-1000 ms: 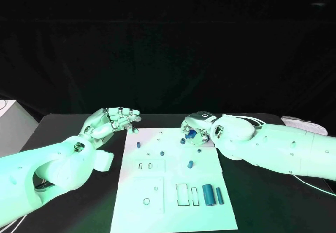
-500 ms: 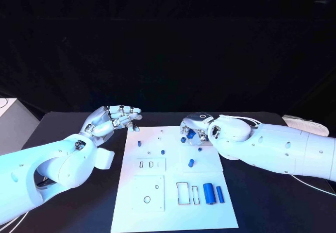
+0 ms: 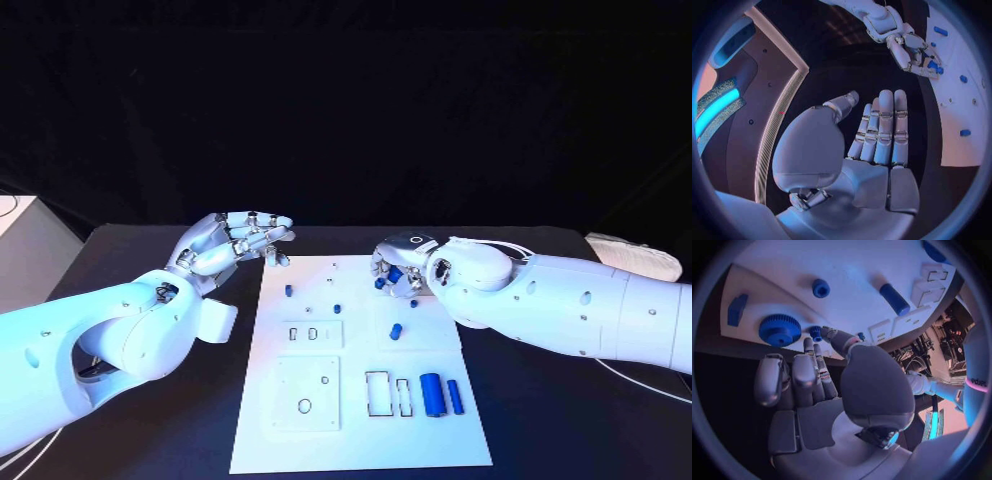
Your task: Assemble the parts on the task board
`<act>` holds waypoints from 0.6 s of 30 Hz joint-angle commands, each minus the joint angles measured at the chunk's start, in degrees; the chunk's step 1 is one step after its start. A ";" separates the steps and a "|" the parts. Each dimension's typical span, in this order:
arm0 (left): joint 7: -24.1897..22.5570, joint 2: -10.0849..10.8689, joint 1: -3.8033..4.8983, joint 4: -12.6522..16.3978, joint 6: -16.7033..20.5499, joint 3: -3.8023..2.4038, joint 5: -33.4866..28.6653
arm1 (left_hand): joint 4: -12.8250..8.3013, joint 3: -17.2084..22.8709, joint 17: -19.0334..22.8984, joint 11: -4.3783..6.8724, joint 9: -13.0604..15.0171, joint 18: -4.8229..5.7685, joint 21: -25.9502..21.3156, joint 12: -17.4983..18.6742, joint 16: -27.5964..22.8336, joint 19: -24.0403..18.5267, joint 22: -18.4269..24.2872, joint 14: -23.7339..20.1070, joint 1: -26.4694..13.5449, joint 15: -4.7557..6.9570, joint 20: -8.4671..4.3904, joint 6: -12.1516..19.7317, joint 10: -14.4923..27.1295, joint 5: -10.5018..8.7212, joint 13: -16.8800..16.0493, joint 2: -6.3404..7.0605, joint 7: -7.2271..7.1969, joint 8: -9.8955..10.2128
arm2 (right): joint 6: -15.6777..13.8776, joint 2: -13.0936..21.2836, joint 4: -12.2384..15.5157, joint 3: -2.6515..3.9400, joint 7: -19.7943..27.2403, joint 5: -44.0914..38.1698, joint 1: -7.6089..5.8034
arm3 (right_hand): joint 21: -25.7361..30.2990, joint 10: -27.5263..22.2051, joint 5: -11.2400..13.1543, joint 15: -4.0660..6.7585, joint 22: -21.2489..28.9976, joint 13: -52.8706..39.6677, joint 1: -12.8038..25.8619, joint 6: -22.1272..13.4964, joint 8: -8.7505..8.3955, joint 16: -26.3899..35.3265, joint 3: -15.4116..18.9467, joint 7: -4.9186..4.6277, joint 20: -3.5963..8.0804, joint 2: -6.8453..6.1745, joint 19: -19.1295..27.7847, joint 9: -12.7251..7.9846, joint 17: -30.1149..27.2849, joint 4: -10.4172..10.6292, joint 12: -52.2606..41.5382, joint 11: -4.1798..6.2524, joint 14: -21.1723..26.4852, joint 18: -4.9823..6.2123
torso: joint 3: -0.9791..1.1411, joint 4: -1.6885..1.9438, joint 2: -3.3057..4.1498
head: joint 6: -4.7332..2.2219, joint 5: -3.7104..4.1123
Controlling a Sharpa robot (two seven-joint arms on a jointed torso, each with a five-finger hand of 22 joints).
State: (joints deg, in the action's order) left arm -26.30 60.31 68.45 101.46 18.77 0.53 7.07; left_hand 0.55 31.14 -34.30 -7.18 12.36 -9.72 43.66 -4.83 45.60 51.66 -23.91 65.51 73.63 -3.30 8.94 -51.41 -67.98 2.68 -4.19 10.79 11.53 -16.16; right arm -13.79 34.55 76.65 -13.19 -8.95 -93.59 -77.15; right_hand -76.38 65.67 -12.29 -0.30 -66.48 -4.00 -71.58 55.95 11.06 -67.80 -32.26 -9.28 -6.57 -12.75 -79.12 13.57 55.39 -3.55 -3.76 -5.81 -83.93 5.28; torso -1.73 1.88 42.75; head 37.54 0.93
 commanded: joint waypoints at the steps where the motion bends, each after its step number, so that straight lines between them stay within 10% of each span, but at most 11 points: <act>1: -0.05 -0.15 0.12 0.20 -1.28 -0.06 -0.03 | 0.11 -0.29 -0.08 -0.27 0.02 -0.54 0.33 0.24 0.39 -0.36 -0.09 -0.36 -0.63 0.07 0.04 0.35 0.16 0.15 -0.05 -0.06 0.22 0.31 | 0.34 -0.20 -0.10 -0.02 -0.19 -1.13 0.14 | -0.23 -0.01 0.17 -0.30 -0.25 -0.07 -0.01 0.67 0.32 -0.41 -0.47 0.03 0.11 0.49 -0.40 0.19 0.14 0.11 0.04 0.15 -0.64 -0.79 | -0.01 0.01 0.09 | 0.16 -0.22; 18: 0.31 -0.36 0.18 0.03 -1.61 -0.07 -0.24 | 0.17 -0.18 -0.15 -0.31 0.02 -0.55 0.45 0.30 0.47 -0.46 -0.16 -0.53 -0.54 0.04 0.07 0.42 0.26 0.15 -0.05 -0.34 0.27 0.37 | -0.65 -0.69 -0.40 -0.02 -0.26 -1.14 0.34 | -0.50 1.11 0.23 -0.17 -0.74 -0.21 0.04 1.47 0.81 -1.09 -1.45 0.20 0.16 0.92 -0.45 0.83 0.23 0.70 -0.08 0.36 -0.43 -0.83 | -0.03 -0.01 0.07 | 0.49 -0.21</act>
State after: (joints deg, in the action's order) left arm -25.95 60.11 68.54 101.41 18.38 0.51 7.02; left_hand 0.55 31.14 -34.36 -7.18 12.36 -9.71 43.87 -4.83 45.83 51.58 -24.03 65.51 73.41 -3.30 9.02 -51.19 -67.98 2.68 -4.19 10.56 11.75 -16.16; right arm -14.10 33.99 76.28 -13.20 -9.06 -93.91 -76.87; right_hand -76.65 66.37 -12.29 -0.30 -67.15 -4.14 -71.69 57.04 11.52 -68.57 -33.44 -9.10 -6.36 -12.41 -79.32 14.35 55.56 -3.01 -3.76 -5.45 -83.93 5.28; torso -1.74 1.88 42.80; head 37.96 0.76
